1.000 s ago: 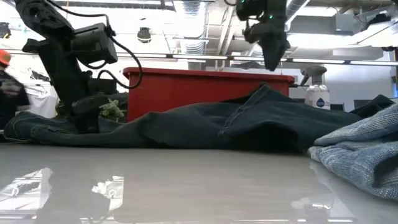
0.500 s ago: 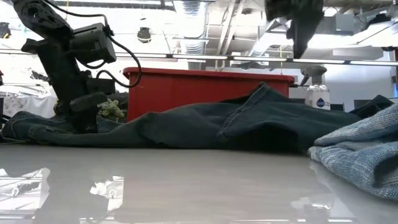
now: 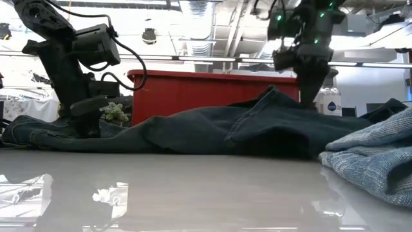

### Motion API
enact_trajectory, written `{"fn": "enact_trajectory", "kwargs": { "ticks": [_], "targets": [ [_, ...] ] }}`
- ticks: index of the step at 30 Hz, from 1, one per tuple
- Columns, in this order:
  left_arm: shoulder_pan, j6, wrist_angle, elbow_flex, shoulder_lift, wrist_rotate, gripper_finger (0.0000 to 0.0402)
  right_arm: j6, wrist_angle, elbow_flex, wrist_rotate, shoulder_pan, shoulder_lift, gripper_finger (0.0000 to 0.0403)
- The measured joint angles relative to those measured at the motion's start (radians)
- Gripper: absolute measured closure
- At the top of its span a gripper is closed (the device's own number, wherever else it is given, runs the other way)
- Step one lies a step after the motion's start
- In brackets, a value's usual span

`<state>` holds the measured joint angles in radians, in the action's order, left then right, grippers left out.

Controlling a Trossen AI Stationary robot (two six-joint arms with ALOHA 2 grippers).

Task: Fold Laundry from Bin
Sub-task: Fold the blue denim pants

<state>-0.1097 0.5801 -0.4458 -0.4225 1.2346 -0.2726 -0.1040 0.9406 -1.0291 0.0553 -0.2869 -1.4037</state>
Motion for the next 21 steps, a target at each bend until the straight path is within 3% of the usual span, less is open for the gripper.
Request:
{"fn": "enact_trajectory", "kwargs": {
  "ticks": [6, 12, 17, 21],
  "targets": [
    [0.0, -0.03, 0.0, 0.0, 0.0, -0.002, 0.0336, -0.021, -0.074, -0.001, 0.025, -0.029, -0.046, 0.0236],
    [0.0, -0.045, 0.0, 0.0, 0.0, -0.002, 0.0336, -0.04, -0.055, -0.001, 0.025, -0.03, -0.054, 0.0382],
    [0.0, -0.071, 0.002, 0.0, 0.001, -0.003, 0.0336, -0.084, -0.053, -0.032, 0.023, -0.027, 0.006, 0.0387],
    [0.0, -0.071, 0.011, 0.0, 0.001, -0.002, 0.0336, -0.124, -0.067, -0.06, -0.055, -0.029, 0.064, 0.0386]
  ]
}}
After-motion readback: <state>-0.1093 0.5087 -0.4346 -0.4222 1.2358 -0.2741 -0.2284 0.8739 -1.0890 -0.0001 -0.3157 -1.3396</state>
